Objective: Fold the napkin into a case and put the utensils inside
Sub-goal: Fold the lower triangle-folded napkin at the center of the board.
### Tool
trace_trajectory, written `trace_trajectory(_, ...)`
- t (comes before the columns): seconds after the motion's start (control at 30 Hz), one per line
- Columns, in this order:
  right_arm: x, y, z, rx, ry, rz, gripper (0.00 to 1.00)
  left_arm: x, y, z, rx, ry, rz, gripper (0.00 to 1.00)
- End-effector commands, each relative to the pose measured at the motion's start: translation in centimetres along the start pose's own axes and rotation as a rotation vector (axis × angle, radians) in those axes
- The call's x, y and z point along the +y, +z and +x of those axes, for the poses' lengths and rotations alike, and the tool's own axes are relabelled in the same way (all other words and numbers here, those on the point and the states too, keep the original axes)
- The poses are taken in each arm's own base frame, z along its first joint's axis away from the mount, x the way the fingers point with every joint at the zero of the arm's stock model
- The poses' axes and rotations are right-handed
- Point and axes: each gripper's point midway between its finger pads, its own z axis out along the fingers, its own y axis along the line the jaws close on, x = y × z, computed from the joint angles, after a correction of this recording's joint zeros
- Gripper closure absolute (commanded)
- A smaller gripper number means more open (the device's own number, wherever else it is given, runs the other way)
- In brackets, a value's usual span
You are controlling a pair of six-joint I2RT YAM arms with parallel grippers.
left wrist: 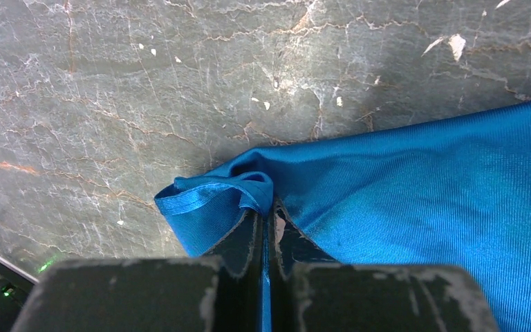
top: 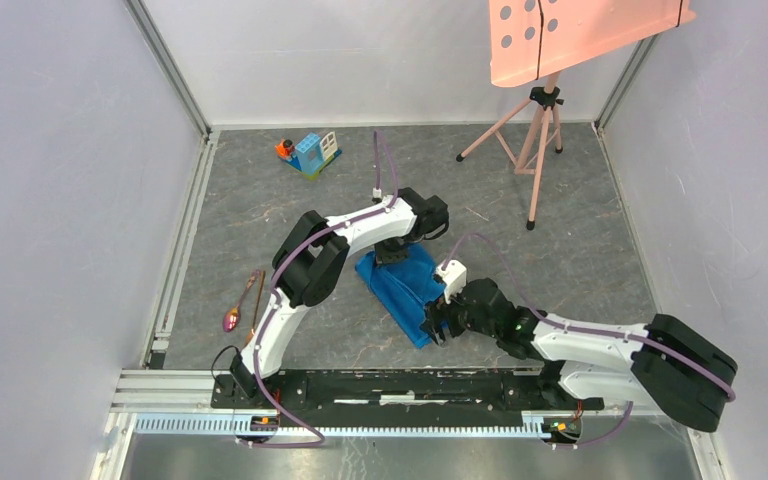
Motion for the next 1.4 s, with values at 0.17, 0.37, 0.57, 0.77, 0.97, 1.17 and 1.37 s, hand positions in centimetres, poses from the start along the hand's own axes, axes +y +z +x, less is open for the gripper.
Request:
trace_trajectory(0.17, -0.8, 2.8, -3.6, -0.054, -0.006, 0.085, 0.35, -0.3, -1.6, -1.3, -0.057, 0.001, 0.048, 0.98)
trace_trajectory(0.37, -0.2, 2.9, -3.5, -0.068, 0.032, 0.052, 0.71, -0.2, -2.0, -1.5, -0.060, -0.011, 0.064, 0.97)
trace_trajectory(0.57, 0.3, 2.2, -2.9, -0.080, 0.110, 0.028, 0.99, -0.2, -3.2, -1.9, -0.063, -0.026, 0.104, 0.77)
trace_trajectory(0.77, -0.2, 1.8, -2.1, -0.083, 0.180, 0.059, 1.00, -0.8, -7.5, -3.6, -0.094, -0.011, 0.288, 0.46)
trace_trajectory(0.97, -0.5, 1.6, -2.0, -0.086, 0.197, 0.071, 1.00, 0.2, -11.1, -4.1, -0.149, 0.045, 0.496, 0.31)
trace_trajectory(1.17, -0.6, 1.4, -1.9, -0.097, 0.216, 0.080, 1.00, 2.4, -9.0, -2.7, -0.079, -0.038, 0.730, 0.61)
trace_trajectory(1.37, -0.6, 1.4, -2.3, -0.106, 0.213, 0.078, 1.00, 3.0, -5.8, -2.1, 0.004, -0.157, 0.873, 0.95)
